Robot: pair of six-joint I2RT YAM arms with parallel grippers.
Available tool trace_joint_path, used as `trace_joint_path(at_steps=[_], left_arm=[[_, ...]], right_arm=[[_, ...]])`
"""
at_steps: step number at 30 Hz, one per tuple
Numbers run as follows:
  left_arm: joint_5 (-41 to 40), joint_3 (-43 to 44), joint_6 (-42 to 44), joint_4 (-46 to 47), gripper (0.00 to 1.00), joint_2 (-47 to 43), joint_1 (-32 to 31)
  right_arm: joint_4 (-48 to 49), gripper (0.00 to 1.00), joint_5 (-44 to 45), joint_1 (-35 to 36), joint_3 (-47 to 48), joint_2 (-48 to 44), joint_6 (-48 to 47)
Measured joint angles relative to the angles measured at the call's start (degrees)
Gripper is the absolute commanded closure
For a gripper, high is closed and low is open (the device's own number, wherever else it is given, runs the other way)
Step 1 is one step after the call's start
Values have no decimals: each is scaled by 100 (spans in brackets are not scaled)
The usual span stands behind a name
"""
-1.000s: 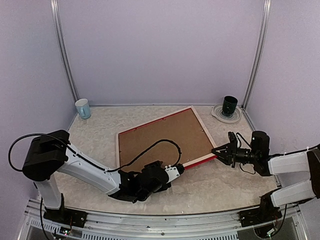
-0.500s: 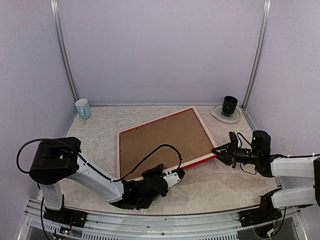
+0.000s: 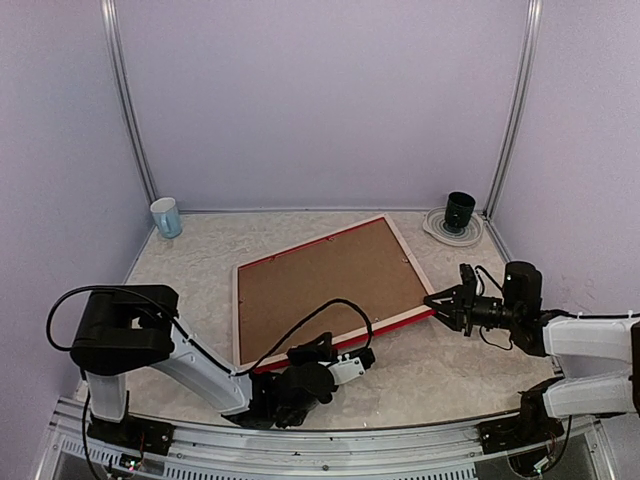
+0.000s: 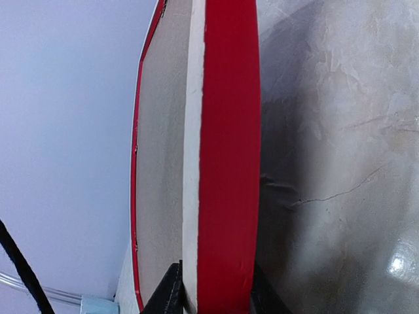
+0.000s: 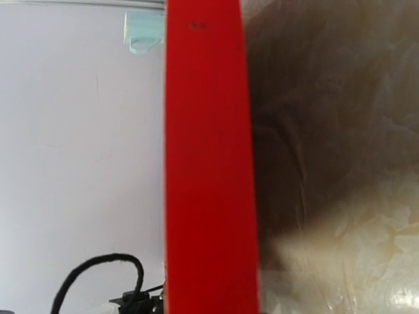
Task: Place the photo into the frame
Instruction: Pass from the right arm to the left
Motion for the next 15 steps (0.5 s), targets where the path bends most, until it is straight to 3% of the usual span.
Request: trace_joint_path(at_steps=[4, 12, 15], left_arm=[[-57, -2, 216, 170, 100, 35, -35], [-136, -2, 391, 249, 100, 35, -74], [-129, 0, 376, 136, 100, -44, -76]], right_arm=[[-4, 75, 57, 26, -24, -83, 70], [-186, 42, 192, 37, -22, -365, 101], [-334, 38, 195, 39, 46, -459, -20]])
